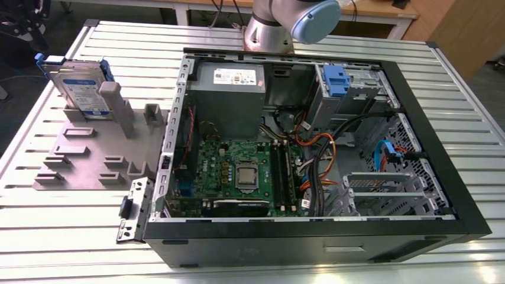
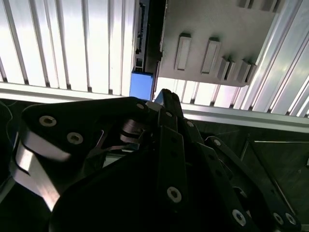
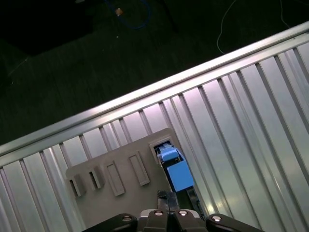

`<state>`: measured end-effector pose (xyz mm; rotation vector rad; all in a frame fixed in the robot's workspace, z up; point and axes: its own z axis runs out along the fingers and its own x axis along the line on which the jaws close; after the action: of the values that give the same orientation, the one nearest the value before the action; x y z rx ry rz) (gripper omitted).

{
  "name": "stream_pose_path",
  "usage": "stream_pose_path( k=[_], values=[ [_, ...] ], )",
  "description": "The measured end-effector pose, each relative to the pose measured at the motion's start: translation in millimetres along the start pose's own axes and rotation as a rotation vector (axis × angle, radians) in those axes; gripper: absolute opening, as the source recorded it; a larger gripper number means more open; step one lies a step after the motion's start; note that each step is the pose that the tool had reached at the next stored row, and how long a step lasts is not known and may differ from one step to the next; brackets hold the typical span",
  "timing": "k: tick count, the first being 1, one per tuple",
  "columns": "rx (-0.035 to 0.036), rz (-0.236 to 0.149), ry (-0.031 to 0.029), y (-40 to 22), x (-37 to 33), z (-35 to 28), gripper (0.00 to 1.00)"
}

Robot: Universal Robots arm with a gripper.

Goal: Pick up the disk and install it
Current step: 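Pick up the disk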

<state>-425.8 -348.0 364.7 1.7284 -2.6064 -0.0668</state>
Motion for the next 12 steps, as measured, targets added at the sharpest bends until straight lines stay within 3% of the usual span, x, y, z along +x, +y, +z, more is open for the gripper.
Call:
stream_pose_path(
  k=[8, 12],
  values=[
    [-0.0014, -0.132, 0.0056, -0.1, 0.0, 1.7, 0.11],
    [0.0101, -0.142, 0.0021, 1.3, -1.0, 5.0, 0.11]
  ],
)
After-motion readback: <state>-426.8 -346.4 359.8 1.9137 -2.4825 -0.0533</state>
